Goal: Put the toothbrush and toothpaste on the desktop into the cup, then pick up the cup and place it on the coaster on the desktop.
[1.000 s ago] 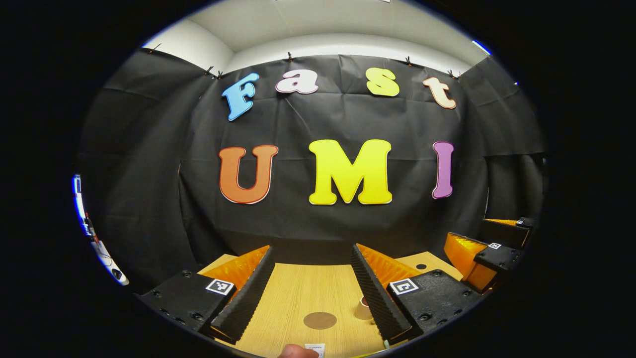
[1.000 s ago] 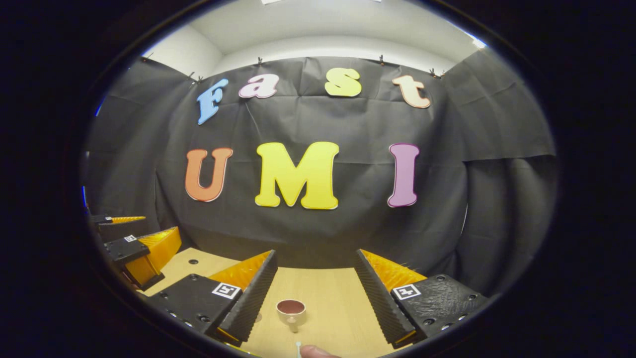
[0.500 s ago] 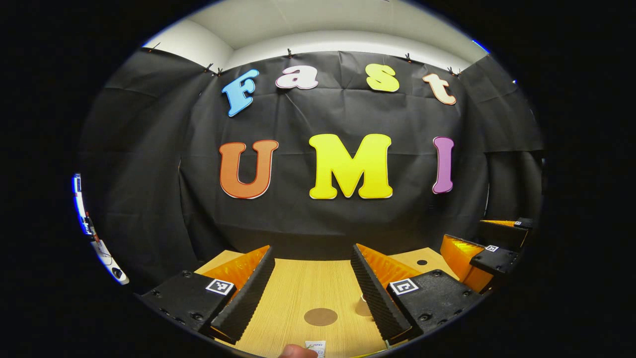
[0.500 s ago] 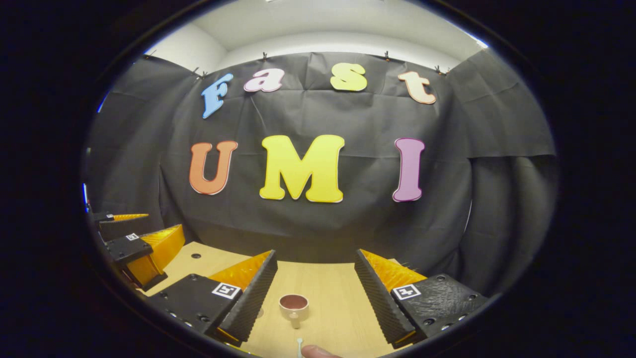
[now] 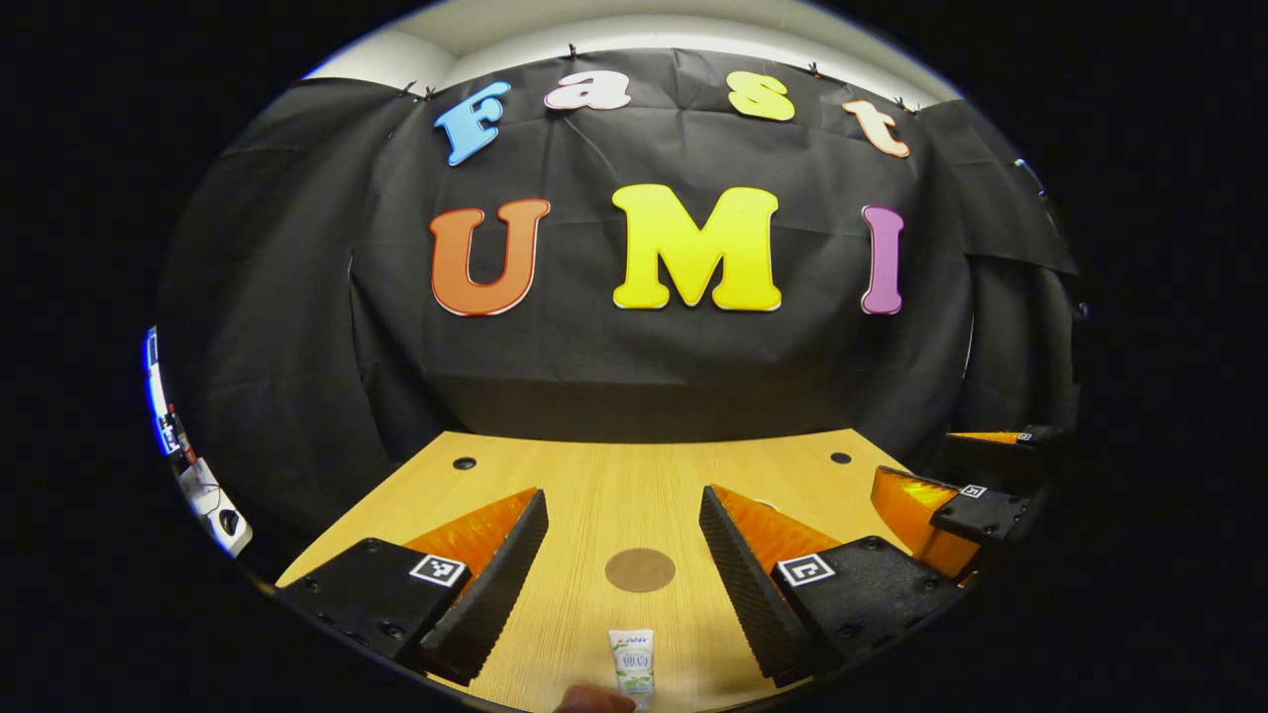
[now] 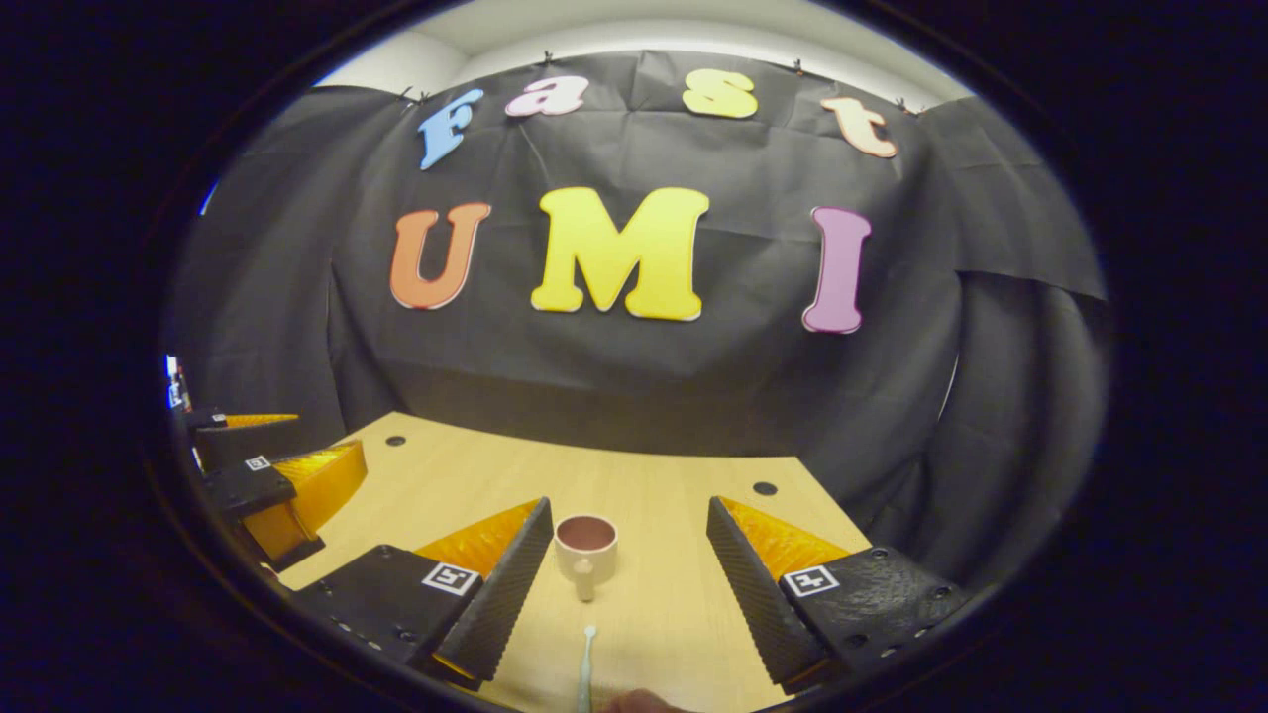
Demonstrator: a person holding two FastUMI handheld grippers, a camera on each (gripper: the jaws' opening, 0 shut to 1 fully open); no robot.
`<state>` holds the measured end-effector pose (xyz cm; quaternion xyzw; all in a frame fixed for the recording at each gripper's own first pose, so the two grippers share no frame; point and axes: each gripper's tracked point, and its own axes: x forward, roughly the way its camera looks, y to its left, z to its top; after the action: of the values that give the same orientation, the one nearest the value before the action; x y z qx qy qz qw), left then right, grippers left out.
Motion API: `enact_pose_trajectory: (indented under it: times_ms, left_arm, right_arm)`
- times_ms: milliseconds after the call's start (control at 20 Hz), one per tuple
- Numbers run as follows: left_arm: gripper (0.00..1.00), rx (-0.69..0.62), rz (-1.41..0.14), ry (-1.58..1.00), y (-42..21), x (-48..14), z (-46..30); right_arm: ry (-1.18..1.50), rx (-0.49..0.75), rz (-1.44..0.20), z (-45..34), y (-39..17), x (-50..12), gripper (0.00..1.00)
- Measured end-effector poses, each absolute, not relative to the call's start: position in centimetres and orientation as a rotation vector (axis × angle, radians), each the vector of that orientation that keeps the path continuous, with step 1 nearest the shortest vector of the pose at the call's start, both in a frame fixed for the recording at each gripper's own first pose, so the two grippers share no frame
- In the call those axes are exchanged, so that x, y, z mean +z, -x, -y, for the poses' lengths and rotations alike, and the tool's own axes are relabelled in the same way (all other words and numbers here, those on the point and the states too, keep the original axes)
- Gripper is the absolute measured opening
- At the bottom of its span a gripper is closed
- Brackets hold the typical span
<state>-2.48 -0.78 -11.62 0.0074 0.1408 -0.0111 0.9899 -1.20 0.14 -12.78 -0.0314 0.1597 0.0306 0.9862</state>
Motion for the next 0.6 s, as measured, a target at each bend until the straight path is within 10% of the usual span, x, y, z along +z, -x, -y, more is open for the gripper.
enact_pose_trajectory:
  times_ms: [600]
  left_arm:
    - [0.99,-0.069,-0.606,0.004,7.5,-21.4,0.6]
  right_arm:
    - [0.043,0.081,-0.796,-1.3,4.3,-27.6,0.96]
